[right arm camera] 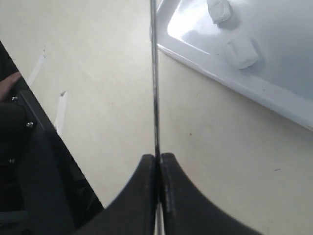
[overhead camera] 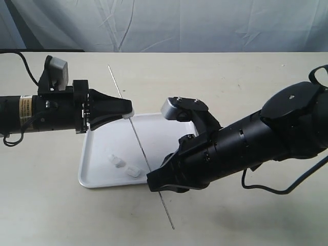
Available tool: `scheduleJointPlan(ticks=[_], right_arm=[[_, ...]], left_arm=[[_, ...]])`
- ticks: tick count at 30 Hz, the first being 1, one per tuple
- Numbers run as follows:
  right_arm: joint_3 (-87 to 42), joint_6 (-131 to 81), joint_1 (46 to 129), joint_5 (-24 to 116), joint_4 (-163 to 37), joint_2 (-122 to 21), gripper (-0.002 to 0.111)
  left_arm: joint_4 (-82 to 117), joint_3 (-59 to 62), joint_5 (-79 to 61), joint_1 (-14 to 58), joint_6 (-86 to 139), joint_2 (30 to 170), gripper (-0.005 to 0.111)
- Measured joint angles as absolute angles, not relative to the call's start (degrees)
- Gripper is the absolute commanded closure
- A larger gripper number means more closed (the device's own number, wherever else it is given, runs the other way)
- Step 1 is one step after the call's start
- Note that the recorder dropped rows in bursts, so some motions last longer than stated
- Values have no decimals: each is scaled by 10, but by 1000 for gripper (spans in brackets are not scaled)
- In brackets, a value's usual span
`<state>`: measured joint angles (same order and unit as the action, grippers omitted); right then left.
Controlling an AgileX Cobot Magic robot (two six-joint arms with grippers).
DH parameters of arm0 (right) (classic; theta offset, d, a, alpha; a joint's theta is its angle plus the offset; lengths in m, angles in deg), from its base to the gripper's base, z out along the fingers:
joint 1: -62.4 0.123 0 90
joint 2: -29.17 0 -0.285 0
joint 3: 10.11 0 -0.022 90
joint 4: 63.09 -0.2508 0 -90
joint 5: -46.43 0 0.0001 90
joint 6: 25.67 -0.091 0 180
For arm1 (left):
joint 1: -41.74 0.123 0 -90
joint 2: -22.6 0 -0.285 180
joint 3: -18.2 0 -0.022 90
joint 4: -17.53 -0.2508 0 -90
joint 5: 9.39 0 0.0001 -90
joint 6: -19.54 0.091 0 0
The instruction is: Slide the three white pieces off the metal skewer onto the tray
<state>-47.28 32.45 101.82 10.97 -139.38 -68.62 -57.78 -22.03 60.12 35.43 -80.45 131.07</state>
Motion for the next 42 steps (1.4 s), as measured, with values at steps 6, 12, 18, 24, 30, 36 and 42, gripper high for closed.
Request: scheduleJointPlan(ticks=[6, 12, 18, 24, 30, 36, 42], right_arm=[[-473, 324, 1018, 111, -1393, -686, 109], [-473, 324, 1018, 111, -1392, -686, 109], [-473, 322, 1018, 111, -1390, -686, 109], [-472, 322, 1018, 102, -1389, -686, 109], [-479, 318, 1018, 94, -1393, -686, 109], [-517, 326, 1017, 86, -1395, -685, 109], [-554, 332, 1017, 62, -1380, -684, 109]], left_arm=[[-574, -220, 601, 354, -804, 1311, 92], [-574, -220, 601, 354, -804, 1311, 96], [-574, -220, 601, 354, -804, 1311, 97], [-569, -220, 601, 354, -804, 1311, 97], [-566, -221, 605, 355, -804, 1311, 97], [-575, -221, 606, 384, -804, 1311, 97], [-546, -221, 603, 414, -804, 1311, 97]])
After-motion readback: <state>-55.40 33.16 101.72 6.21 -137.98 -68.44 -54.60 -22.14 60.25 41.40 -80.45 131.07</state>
